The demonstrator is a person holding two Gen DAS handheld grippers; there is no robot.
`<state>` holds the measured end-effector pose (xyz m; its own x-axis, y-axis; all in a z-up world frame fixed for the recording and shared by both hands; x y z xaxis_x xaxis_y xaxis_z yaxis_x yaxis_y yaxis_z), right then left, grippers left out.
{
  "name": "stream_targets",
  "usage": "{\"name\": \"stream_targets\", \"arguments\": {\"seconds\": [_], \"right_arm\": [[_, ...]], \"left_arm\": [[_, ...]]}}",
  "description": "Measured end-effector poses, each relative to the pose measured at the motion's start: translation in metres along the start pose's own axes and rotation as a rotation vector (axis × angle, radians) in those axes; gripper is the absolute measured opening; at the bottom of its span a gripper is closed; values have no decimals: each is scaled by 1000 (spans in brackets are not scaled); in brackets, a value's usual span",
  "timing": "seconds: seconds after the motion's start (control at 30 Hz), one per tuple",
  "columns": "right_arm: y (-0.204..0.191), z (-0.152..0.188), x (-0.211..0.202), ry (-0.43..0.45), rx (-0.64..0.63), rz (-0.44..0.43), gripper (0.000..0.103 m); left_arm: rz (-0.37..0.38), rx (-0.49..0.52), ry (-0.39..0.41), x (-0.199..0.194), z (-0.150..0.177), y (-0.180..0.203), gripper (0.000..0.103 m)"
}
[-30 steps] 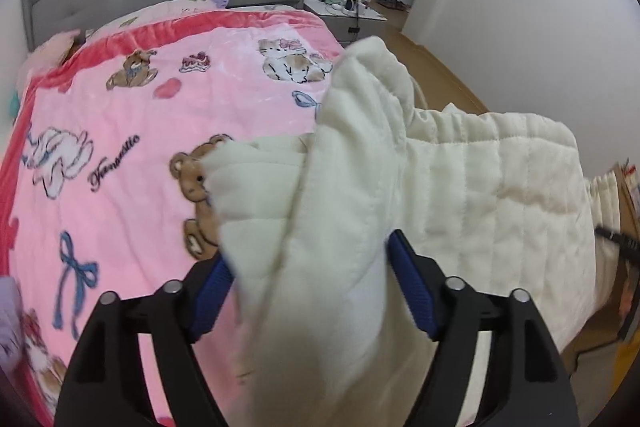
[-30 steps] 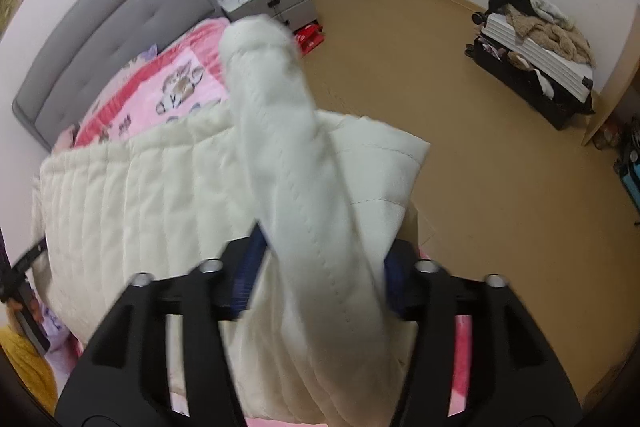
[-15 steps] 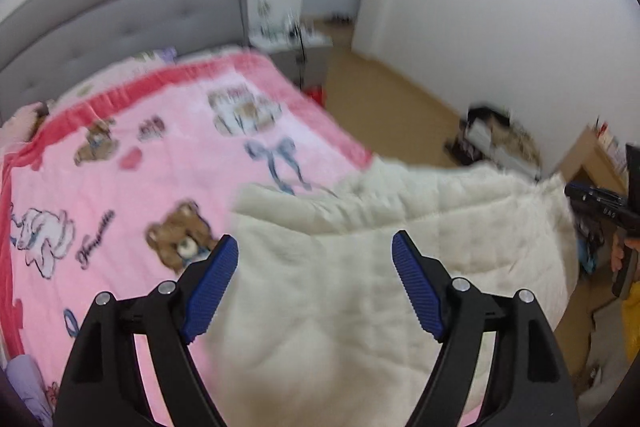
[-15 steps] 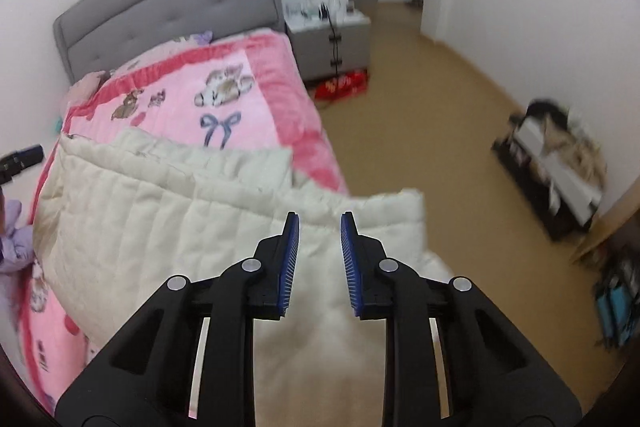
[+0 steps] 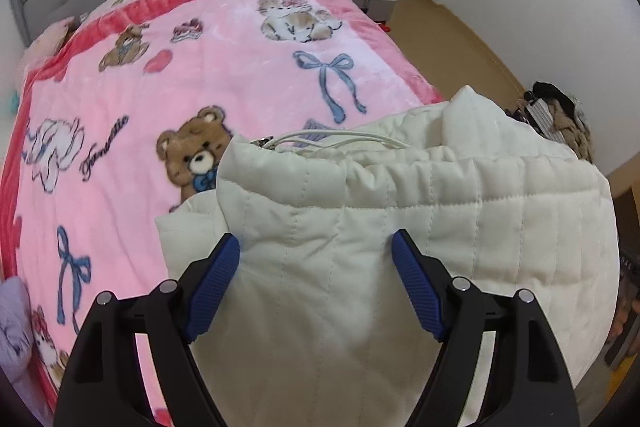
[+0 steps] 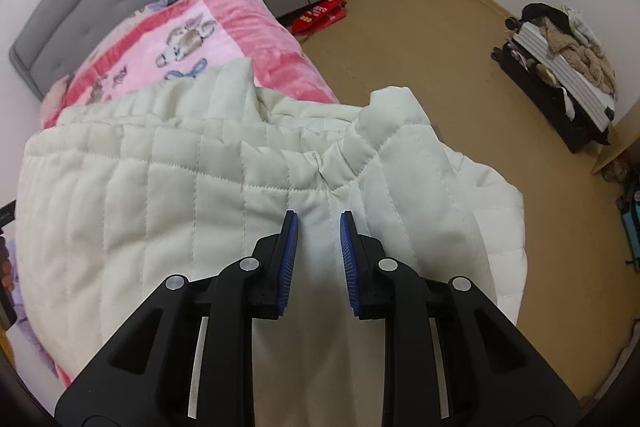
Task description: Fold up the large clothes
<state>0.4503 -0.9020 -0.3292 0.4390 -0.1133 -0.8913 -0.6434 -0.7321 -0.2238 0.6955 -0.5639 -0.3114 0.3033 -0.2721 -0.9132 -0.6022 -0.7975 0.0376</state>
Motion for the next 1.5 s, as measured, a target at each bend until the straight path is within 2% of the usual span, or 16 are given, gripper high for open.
{"name": "stream_targets", "arguments": {"seconds": [0.07, 0.13, 0.2, 0.23, 0.33, 0.43, 0.57, 0.73, 0.87, 1.0, 1.17, 1.33, 1.5], "right_arm": [[0, -2, -3, -1, 10, 10, 24], [0, -5, -12, 8, 13, 19, 30], [-3, -7, -33, 47, 21, -11, 62], [-6, -9, -42, 77, 18, -19, 67], [-14, -8, -75, 154, 12, -37, 69], [-23, 2, -103, 172, 28, -97, 75], [-37, 26, -157, 273, 39, -138, 94], [-55, 65, -213, 368, -42, -142, 95], [-60, 92, -248, 433, -113, -87, 95], [-46, 109, -275, 451, -79, -56, 95], [-35, 121, -293, 453, -83, -19, 95], [-41, 134, -305, 466, -105, -8, 95], [-46, 136, -314, 472, -128, -19, 95]], "left_arm": [[-30, 37, 16, -8, 0, 3, 78], [-60, 76, 40, -19, -1, 9, 78], [-78, 117, 62, -31, 1, 16, 81], [-78, 139, 79, -38, 3, 21, 87], [-59, 173, 117, -58, 12, 35, 89], [7, 187, 199, -92, 23, 62, 93], [39, 173, 312, -143, 42, 99, 98], [-29, 112, 406, -197, 68, 129, 98], [-53, 121, 403, -222, 82, 146, 98], [-112, 92, 435, -253, 96, 157, 98], [-60, 68, 473, -287, 114, 172, 98], [-129, 88, 546, -317, 122, 183, 98], [-85, 93, 527, -321, 122, 195, 98]]}}
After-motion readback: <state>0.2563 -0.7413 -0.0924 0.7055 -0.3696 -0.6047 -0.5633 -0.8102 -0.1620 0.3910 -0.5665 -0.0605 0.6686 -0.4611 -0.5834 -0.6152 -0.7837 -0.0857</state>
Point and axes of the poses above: each gripper's, at about its wrist camera, not at the fingertips, and x roughly the way its jaws point, y to its right, z to its underside, the point moved 9 cm from there along x, roughly the way its jaws point, and after that the axes turned 8 degrees about x, right-handed, at the moved point
